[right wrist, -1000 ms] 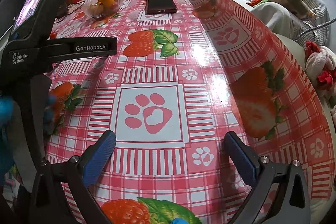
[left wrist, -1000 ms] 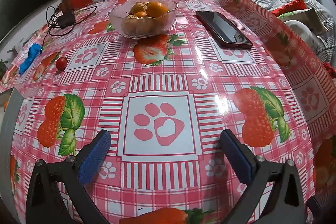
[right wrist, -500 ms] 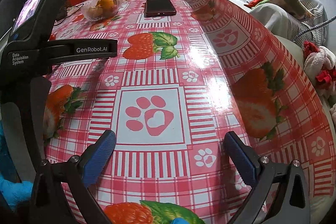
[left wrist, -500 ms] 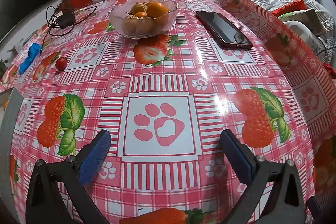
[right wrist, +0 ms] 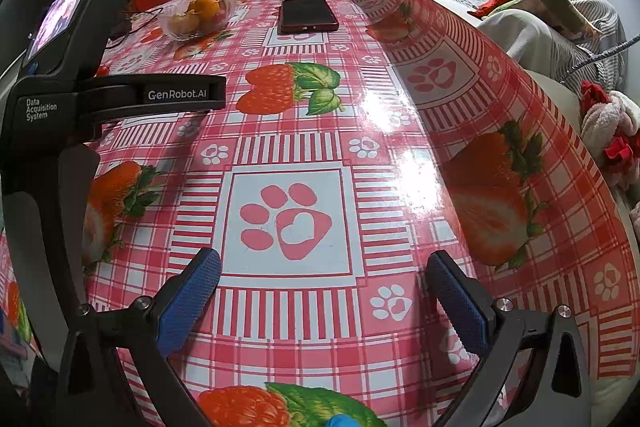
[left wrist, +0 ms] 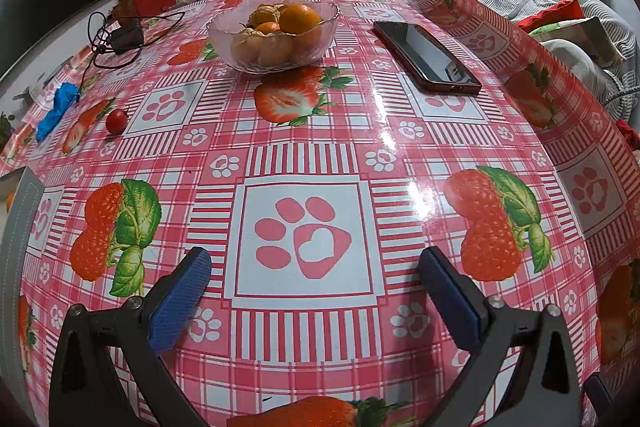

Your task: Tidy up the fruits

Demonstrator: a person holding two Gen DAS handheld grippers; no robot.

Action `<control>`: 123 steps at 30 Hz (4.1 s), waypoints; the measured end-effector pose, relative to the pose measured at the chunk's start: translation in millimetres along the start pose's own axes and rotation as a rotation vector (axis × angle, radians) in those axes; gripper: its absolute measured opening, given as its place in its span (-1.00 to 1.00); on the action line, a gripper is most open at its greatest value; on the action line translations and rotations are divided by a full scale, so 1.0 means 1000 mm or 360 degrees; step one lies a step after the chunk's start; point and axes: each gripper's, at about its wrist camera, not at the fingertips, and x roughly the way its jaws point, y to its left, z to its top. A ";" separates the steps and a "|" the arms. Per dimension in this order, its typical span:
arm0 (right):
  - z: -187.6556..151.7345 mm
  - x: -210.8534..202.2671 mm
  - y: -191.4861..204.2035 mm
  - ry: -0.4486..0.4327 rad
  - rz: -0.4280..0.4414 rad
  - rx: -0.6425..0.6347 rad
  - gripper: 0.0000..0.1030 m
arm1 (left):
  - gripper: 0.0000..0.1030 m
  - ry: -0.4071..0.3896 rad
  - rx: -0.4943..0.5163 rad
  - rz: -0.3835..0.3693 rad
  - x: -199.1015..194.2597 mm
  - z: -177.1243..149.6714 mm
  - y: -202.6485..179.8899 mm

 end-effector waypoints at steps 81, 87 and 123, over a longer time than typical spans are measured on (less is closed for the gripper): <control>0.001 0.001 0.000 0.0002 0.0020 -0.0015 1.00 | 1.00 0.0000 -0.0002 0.0001 0.001 0.000 0.000; 0.001 0.001 0.000 0.0000 0.0020 -0.0015 1.00 | 1.00 -0.0001 -0.0002 0.0001 0.001 0.000 0.000; -0.003 -0.002 0.000 -0.0054 0.0023 -0.0013 1.00 | 1.00 -0.0001 -0.0002 0.0001 0.000 0.000 0.000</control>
